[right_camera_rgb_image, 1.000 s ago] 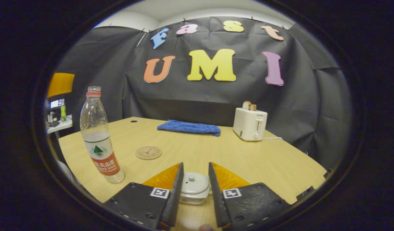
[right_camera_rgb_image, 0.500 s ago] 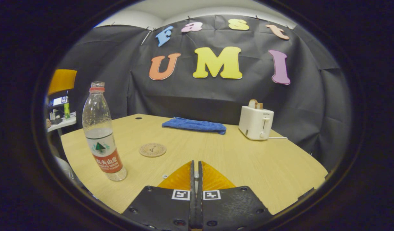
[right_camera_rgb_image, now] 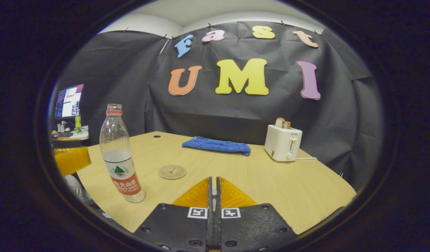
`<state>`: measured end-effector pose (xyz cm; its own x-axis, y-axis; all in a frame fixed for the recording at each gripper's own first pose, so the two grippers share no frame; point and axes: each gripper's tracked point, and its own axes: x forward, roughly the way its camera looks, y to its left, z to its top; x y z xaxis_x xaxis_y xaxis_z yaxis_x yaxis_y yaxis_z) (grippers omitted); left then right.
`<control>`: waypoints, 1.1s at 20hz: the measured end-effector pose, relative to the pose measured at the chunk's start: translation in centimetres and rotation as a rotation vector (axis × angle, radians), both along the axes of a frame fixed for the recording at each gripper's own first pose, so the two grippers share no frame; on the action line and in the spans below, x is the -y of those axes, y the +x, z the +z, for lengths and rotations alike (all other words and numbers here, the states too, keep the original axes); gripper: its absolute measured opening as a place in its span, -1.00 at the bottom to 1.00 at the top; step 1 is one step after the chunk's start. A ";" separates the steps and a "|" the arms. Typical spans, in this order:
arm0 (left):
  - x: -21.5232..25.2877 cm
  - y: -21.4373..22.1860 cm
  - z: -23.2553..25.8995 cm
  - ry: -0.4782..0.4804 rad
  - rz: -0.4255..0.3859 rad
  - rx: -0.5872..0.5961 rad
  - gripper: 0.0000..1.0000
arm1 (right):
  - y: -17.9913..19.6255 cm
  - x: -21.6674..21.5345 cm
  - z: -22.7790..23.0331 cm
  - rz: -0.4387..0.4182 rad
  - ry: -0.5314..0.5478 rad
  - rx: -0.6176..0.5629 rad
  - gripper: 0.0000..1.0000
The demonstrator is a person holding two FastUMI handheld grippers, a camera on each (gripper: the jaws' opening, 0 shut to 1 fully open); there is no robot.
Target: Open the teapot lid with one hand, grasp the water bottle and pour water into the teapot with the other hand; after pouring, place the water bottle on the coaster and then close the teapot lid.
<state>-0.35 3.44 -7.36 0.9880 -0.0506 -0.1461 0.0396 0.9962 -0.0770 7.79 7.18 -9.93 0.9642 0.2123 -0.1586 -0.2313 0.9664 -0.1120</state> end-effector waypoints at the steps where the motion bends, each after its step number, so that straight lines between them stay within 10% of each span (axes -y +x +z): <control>1: 0.2 0.2 -0.6 0.001 -0.007 -0.011 1.00 | -0.1 0.1 0.4 0.000 0.000 0.005 -1.00; 13: 0.7 4.2 -5.9 -0.034 -0.028 -0.125 1.00 | -0.7 3.0 1.4 -0.037 -0.003 0.021 -1.00; 22: 0.8 5.3 -5.6 0.036 -0.045 -0.132 0.56 | -0.8 4.0 2.1 -0.036 0.000 0.025 -1.00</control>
